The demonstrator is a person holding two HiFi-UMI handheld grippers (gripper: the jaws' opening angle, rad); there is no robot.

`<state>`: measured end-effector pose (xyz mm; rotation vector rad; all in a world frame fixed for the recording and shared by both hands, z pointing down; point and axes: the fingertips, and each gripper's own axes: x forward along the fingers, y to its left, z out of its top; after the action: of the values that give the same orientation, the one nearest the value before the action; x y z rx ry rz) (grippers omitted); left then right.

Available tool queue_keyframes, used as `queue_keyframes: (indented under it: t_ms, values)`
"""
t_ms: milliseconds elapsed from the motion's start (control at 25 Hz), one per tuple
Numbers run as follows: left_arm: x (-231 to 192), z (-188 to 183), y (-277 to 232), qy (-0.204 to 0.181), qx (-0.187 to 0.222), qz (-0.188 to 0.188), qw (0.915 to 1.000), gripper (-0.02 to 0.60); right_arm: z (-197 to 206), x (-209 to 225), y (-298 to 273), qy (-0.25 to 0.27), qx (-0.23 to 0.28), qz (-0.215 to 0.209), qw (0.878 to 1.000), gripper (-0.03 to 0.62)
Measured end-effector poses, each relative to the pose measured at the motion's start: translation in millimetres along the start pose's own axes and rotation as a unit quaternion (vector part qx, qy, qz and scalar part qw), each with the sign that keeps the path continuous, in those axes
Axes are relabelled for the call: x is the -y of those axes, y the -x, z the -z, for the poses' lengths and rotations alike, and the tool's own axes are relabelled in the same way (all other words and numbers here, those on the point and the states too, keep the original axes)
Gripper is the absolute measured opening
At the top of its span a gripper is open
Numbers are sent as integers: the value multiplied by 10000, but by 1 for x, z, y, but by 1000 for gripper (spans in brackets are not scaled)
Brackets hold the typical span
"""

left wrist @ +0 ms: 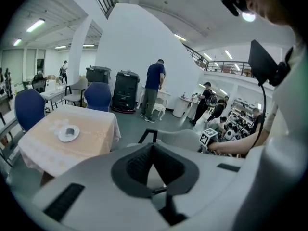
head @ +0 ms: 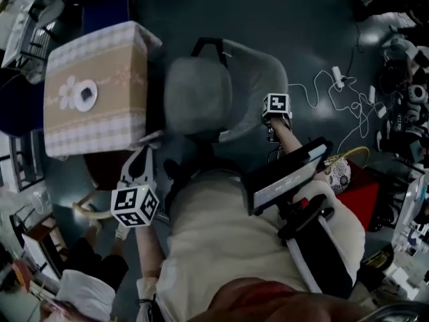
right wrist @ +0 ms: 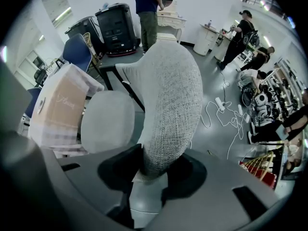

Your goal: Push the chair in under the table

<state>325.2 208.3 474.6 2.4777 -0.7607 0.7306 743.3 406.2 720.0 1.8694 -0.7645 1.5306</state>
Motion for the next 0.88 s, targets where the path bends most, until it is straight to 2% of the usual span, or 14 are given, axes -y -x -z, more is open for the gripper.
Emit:
queue_keyframes:
  t_ms: [160, 360, 720, 880]
  values:
    - [-5, 0, -1, 158, 19, -55, 9999, 8, -7, -11, -8, 313, -150, -91, 9994, 138]
    - [-5, -9, -9, -64, -156, 166, 9997, 8, -20, -13, -7, 499, -143, -45, 9986, 141]
    - [-12, -6, -11, -186, -424, 248, 9986, 8, -27, -14, -5, 502, -77, -28, 9987, 143]
    - [-10, -7, -19, -308, -498, 399, 9975, 8, -25, -17, -7, 567, -18, 20, 9984, 144]
